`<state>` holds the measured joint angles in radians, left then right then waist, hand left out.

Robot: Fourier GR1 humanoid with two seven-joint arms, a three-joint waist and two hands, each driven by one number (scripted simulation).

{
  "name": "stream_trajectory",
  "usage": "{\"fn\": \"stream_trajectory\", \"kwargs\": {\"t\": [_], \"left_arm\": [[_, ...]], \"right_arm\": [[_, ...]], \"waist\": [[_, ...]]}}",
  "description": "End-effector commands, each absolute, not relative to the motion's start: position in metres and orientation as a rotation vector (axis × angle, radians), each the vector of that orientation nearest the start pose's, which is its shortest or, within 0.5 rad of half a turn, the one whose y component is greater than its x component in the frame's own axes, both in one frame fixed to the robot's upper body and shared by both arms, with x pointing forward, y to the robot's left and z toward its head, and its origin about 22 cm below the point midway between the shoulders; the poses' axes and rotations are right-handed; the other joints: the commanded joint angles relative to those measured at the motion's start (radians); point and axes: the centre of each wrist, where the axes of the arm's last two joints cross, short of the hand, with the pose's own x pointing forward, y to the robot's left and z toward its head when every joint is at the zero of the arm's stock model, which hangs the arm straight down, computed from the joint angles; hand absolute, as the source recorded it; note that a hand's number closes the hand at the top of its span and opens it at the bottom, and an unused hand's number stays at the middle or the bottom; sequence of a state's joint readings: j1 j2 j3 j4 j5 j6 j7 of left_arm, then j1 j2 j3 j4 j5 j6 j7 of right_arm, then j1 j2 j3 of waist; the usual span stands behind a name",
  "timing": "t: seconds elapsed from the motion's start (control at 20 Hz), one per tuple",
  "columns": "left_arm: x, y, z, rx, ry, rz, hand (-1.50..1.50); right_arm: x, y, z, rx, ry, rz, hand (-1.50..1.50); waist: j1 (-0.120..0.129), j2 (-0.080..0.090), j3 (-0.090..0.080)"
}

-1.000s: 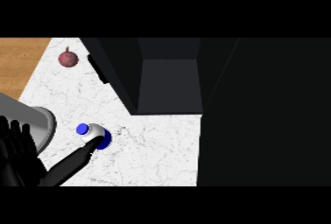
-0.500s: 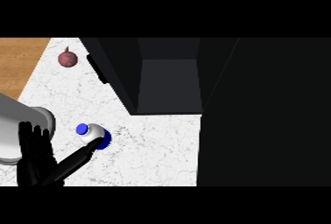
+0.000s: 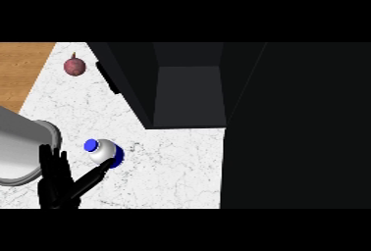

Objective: Pick up the bottled water, place it into the cabinet and close the cabinet

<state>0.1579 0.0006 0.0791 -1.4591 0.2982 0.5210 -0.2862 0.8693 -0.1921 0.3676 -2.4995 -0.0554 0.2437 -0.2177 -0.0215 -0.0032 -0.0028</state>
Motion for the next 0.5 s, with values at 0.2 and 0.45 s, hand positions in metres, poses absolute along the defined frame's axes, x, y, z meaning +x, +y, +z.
{"fn": "stream_trajectory", "kwargs": {"t": [0.2, 0.45], "left_arm": [[0.199, 0.266, -0.126, 0.363, -1.498, 0.652, -1.5], [0.218, 0.27, -0.136, 0.342, -1.505, 0.658, -1.5]], "right_arm": [[0.035, -0.221, 0.148, 0.31, -1.932, 0.217, -1.5], [0.024, -0.218, 0.151, 0.318, -1.919, 0.221, -1.5]], "waist": [[-0.009, 0.003, -0.001], [-0.016, -0.001, 0.0]]}}
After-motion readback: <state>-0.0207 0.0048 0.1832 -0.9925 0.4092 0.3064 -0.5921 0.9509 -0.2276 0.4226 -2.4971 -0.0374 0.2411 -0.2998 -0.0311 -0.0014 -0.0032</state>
